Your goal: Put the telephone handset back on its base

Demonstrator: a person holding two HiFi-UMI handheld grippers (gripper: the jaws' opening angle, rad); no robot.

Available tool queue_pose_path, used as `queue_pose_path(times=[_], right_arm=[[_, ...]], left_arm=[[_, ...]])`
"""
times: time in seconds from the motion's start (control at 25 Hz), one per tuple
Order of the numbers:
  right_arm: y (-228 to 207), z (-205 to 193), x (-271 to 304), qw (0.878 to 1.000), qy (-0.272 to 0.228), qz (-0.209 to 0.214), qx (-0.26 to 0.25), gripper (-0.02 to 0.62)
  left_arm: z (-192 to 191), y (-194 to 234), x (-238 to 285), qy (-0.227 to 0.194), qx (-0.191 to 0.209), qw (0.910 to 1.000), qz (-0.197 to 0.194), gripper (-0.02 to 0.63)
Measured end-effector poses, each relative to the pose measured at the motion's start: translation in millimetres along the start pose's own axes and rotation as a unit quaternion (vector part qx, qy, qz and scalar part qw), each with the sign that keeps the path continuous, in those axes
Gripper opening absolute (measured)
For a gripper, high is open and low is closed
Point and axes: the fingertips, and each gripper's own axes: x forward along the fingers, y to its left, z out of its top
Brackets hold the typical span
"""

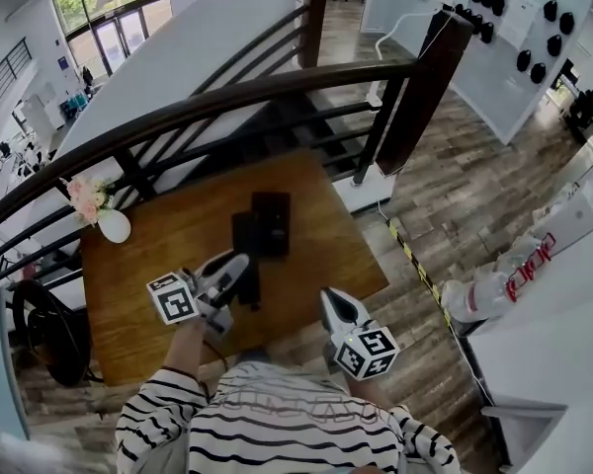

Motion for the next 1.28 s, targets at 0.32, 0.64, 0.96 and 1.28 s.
queue_pose_path(times=[0.32,0.64,0.96,1.28], right_arm=[[-0.8,9.3,52.1,1.0,0.011,0.001,0.005,0.0],[-4.7,-5.2,88.2,0.999,0.035,-0.006,0.019,0.0],[-9.4,-23.8,121.0,0.998,0.056,-0.015,0.034,0.0],[-21.3,-35.6,155.5,0.996,0.076,-0.014,0.037,0.0]], left_arm=[[38.6,36.8,17.5,0.015,-0.005,0.9997,-0.018,0.071],[62.0,84.2,36.1,0.017,-0.011,0.9992,-0.036,0.071],[42.2,154.0,53.7,0.05,-0.033,0.9977,-0.03,0.071],[16.2,227.8,69.8,0.055,-0.074,0.9957,-0.012,0.071]])
